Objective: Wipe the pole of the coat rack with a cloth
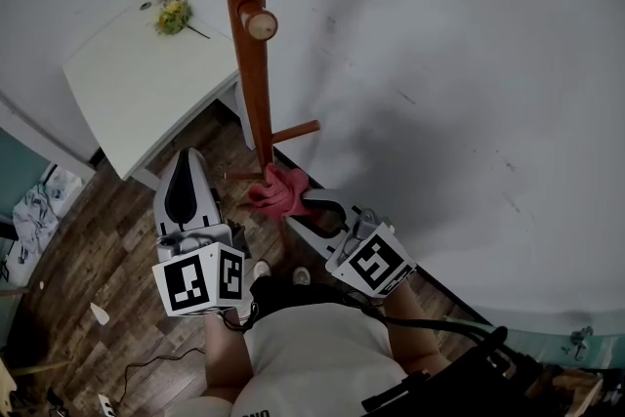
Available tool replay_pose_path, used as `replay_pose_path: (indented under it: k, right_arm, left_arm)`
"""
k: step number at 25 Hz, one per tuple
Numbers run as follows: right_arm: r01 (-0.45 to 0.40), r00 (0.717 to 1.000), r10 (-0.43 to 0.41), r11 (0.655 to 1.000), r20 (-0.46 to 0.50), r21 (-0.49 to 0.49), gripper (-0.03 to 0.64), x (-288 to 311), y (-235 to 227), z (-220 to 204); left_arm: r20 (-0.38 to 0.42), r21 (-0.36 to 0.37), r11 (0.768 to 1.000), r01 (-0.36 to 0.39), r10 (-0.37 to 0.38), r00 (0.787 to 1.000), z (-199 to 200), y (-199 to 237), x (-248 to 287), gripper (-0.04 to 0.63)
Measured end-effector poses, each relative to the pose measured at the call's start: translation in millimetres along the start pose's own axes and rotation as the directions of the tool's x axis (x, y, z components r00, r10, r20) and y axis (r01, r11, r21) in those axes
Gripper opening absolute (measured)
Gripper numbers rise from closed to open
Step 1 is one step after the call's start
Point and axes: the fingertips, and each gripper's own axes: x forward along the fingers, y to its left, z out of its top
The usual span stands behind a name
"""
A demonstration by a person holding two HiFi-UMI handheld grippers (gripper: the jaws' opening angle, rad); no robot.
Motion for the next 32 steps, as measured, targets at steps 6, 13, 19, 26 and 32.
replay_pose_path:
  k: [6, 13, 19, 26, 32]
  right_arm:
    - [0.016, 0.999, -0.014, 0.996, 0.030, -0.092, 0.081, -19, -13, 24]
    - [0.085, 0.914, -0.142, 0.983, 0.380, 0.163, 0.081, -44, -46, 83]
    - [0.137, 0.872, -0.225, 0.965, 0.434, 0.224, 0.081, -52, -72, 96]
    - [0.187, 0.828, -0.285, 0.952, 0.484, 0.242, 0.082, -56, -87, 112]
    - [0.209, 0.805, -0.314, 0.944, 0.503, 0.255, 0.081, -59, -96, 119]
  left_arm:
    - [0.017, 0.003, 1.000, 0.022, -0.022, 1.000, 6, -7, 5, 0.009]
    - [0.037, 0.007, 0.999, 0.041, -0.041, 0.998, 14, -8, 11, 0.009]
    - [0.058, 0.020, 0.998, 0.061, -0.062, 0.996, 26, -11, 16, 0.009]
    - [0.080, 0.035, 0.996, 0.082, -0.085, 0.993, 36, -12, 22, 0.009]
    - [0.090, 0.043, 0.993, 0.107, -0.110, 0.990, 41, -15, 29, 0.009]
